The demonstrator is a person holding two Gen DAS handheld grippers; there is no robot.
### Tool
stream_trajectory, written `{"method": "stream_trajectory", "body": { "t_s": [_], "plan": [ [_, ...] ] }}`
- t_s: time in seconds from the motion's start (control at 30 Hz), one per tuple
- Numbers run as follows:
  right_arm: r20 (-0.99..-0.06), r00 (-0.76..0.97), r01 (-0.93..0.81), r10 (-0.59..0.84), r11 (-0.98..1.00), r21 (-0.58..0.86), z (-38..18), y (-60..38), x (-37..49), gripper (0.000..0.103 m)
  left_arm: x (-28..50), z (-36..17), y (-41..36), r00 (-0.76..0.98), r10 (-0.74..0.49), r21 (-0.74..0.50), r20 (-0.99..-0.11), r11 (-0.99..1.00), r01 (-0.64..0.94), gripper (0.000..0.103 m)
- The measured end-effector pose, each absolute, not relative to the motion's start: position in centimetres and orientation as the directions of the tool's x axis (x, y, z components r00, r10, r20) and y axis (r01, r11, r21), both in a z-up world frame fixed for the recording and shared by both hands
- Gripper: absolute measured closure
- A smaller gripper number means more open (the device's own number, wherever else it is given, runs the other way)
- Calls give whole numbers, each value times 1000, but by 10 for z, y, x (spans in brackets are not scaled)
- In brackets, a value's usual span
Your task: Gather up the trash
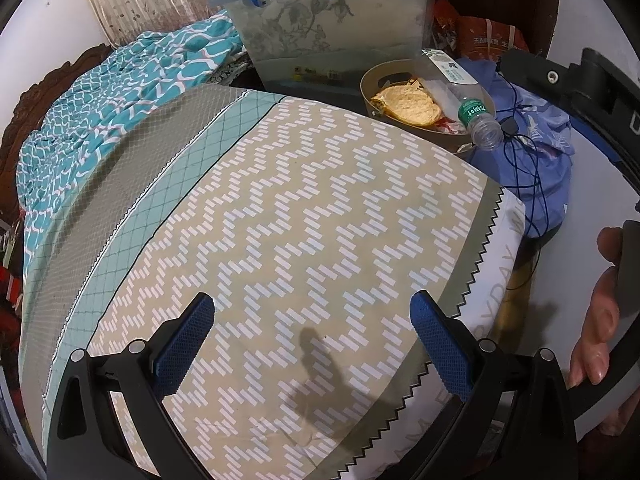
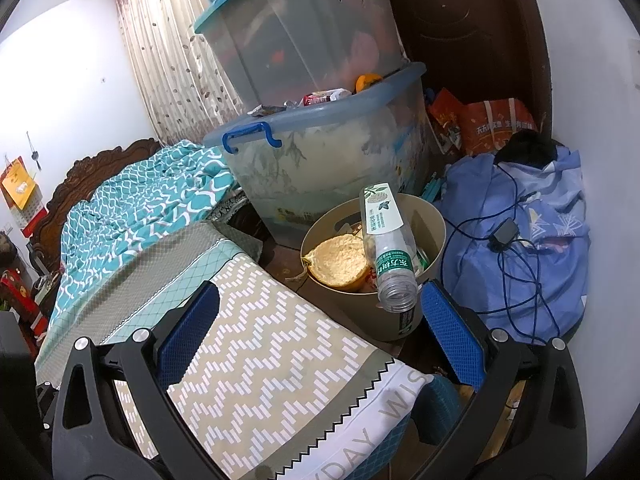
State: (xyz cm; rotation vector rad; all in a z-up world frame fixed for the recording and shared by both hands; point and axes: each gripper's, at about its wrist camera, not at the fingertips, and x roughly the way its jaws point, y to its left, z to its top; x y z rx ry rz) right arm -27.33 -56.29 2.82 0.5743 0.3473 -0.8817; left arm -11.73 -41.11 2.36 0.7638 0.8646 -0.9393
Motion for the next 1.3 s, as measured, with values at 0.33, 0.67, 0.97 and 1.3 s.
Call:
{"method": "stream_trajectory", "body": {
  "t_s": [0.33, 0.67, 0.97, 1.3],
  "plan": [
    [-512, 597, 800, -618, 504, 324, 29, -562, -271, 3, -118, 21, -410, 326, -351, 177, -878, 394, 902, 9],
    [-514, 598, 799, -615, 505, 326, 29, -561, -269, 3, -118, 21, -409, 327, -353, 177, -877, 395, 901, 9],
    [-510, 600, 798, -617, 508, 324, 30, -559, -267, 3, -117, 29, -405, 349, -384, 182, -855, 407, 895, 9],
    [-498, 607, 793, -620, 516, 324, 37, -552, -265, 3, -109, 42, -391, 371, -403, 178, -837, 441, 880, 9]
  ]
}}
